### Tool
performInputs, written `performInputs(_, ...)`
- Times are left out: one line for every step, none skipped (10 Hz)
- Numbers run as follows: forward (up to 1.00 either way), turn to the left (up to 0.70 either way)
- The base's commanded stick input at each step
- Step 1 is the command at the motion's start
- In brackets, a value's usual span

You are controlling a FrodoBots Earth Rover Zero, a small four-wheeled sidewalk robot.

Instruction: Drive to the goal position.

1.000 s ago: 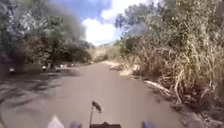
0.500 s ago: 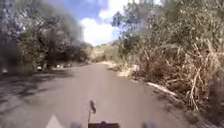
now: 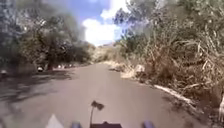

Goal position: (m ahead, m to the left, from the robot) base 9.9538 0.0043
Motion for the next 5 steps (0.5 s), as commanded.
performInputs(0.7, 0.0)
performInputs(0.7, 0.0)
performInputs(0.7, -0.01)
performInputs(0.7, -0.02)
performInputs(0.7, -0.03)
